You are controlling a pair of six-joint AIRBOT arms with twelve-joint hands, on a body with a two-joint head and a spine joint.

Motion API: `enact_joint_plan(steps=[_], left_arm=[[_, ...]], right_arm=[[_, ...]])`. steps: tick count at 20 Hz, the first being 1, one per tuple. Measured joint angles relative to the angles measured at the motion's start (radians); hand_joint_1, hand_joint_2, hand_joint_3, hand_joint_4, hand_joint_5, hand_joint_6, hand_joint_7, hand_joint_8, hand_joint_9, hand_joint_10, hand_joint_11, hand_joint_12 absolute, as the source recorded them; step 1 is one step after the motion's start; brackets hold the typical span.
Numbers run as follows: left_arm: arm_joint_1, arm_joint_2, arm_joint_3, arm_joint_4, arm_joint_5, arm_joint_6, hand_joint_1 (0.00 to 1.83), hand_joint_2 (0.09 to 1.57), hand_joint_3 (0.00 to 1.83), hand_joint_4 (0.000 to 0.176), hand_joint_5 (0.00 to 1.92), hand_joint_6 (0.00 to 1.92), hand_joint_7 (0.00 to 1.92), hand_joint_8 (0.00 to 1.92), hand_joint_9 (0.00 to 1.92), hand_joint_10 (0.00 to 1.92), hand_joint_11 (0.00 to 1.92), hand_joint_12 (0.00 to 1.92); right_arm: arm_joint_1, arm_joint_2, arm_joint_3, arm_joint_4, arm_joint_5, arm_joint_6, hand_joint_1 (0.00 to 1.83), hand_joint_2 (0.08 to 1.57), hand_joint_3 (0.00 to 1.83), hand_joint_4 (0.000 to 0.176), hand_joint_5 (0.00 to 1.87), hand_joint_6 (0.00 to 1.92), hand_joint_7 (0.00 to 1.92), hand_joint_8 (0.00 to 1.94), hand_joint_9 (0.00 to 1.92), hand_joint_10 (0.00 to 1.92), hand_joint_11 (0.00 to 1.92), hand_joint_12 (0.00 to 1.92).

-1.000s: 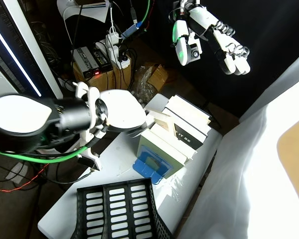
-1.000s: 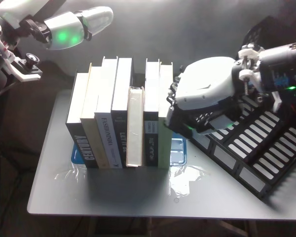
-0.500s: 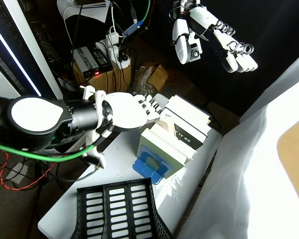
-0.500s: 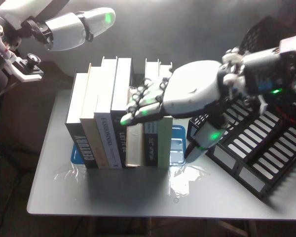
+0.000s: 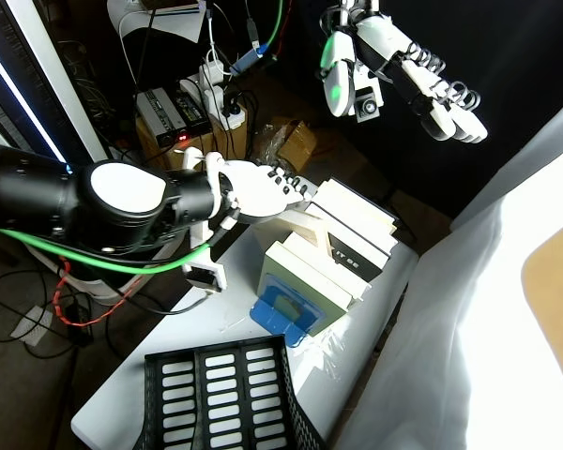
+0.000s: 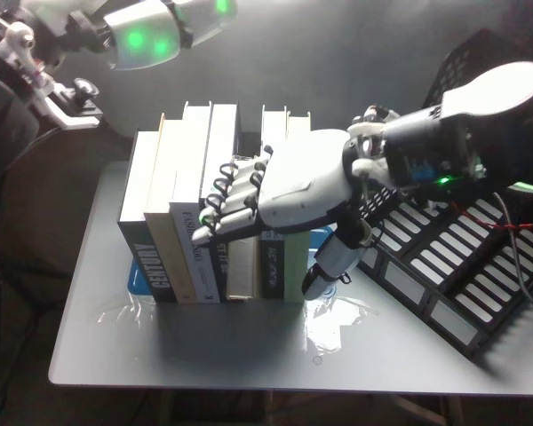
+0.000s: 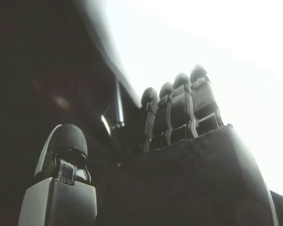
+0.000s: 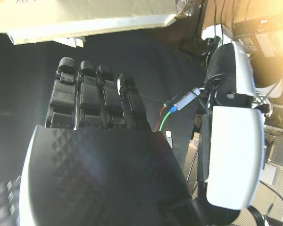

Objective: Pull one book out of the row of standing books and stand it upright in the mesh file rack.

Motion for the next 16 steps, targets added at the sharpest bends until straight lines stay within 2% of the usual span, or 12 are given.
enact_joint_plan(steps=[3, 6, 9, 11, 12, 13, 14, 15, 16], left_arm=[[-0.029, -0.013, 0.016, 0.046, 0.026, -0.013, 0.09, 1.35, 0.01, 0.0, 0.08, 0.01, 0.0, 0.0, 0.0, 0.0, 0.0, 0.0], [-0.069, -0.028, 0.026, 0.103, 0.037, -0.031, 0.09, 1.35, 0.01, 0.0, 0.08, 0.01, 0.0, 0.0, 0.0, 0.0, 0.0, 0.0], [-0.114, -0.047, 0.034, 0.178, 0.052, -0.051, 0.09, 1.35, 0.01, 0.0, 0.08, 0.01, 0.0, 0.0, 0.0, 0.0, 0.0, 0.0], [-0.127, -0.06, 0.04, 0.201, 0.051, -0.061, 0.09, 1.35, 0.01, 0.0, 0.08, 0.01, 0.0, 0.0, 0.0, 0.0, 0.0, 0.0], [-0.135, -0.063, 0.044, 0.213, 0.06, -0.065, 0.09, 1.35, 0.01, 0.0, 0.08, 0.01, 0.0, 0.0, 0.0, 0.0, 0.0, 0.0], [-0.139, -0.063, 0.044, 0.22, 0.06, -0.07, 0.09, 1.35, 0.01, 0.0, 0.08, 0.01, 0.0, 0.0, 0.0, 0.0, 0.0, 0.0], [-0.144, -0.067, 0.048, 0.23, 0.059, -0.072, 0.09, 1.35, 0.01, 0.0, 0.08, 0.01, 0.0, 0.0, 0.0, 0.0, 0.0, 0.0], [-0.147, -0.068, 0.048, 0.232, 0.06, -0.077, 0.09, 1.35, 0.01, 0.0, 0.08, 0.01, 0.0, 0.0, 0.0, 0.0, 0.0, 0.0], [-0.15, -0.068, 0.048, 0.237, 0.06, -0.08, 0.09, 1.35, 0.01, 0.0, 0.08, 0.01, 0.0, 0.0, 0.0, 0.0, 0.0, 0.0]], right_arm=[[-0.002, -0.03, 0.028, -0.042, -0.02, 0.0, 0.78, 1.0, 0.02, 0.039, 0.0, 0.0, 0.0, 0.0, 0.0, 0.0, 0.0, 0.0], [-0.002, -0.05, 0.049, -0.07, -0.037, 0.0, 0.78, 1.02, 0.02, 0.04, 0.0, 0.0, 0.0, 0.0, 0.0, 0.0, 0.0, 0.0], [-0.002, -0.085, 0.084, -0.112, -0.057, 0.0, 0.81, 1.01, 0.01, 0.053, 0.0, 0.0, 0.0, 0.0, 0.0, 0.0, 0.0, 0.0], [-0.003, -0.102, 0.095, -0.145, -0.067, 0.0, 0.79, 1.04, 0.02, 0.051, 0.0, 0.0, 0.0, 0.0, 0.0, 0.0, 0.0, 0.0], [-0.003, -0.11, 0.1, -0.159, -0.072, -0.001, 0.83, 1.05, 0.02, 0.046, 0.0, 0.0, 0.0, 0.0, 0.0, 0.0, 0.0, 0.0], [-0.008, -0.12, 0.109, -0.166, -0.081, -0.001, 0.89, 1.07, 0.03, 0.034, 0.0, 0.0, 0.0, 0.0, 0.0, 0.0, 0.0, 0.0], [-0.017, -0.124, 0.111, -0.172, -0.089, 0.0, 0.92, 1.09, 0.02, 0.033, 0.05, 0.01, 0.08, 0.02, 0.08, 0.02, 0.0, 0.09], [-0.027, -0.133, 0.117, -0.188, -0.103, -0.006, 1.01, 1.13, 0.0, 0.0, 0.34, 0.03, 0.45, 0.02, 0.4, 0.18, 0.0, 1.02], [-0.029, -0.143, 0.117, -0.207, -0.119, -0.007, 1.15, 1.17, 0.0, 0.0, 0.68, 1.04, 0.85, 0.82, 0.79, 0.45, 0.26, 1.46]])
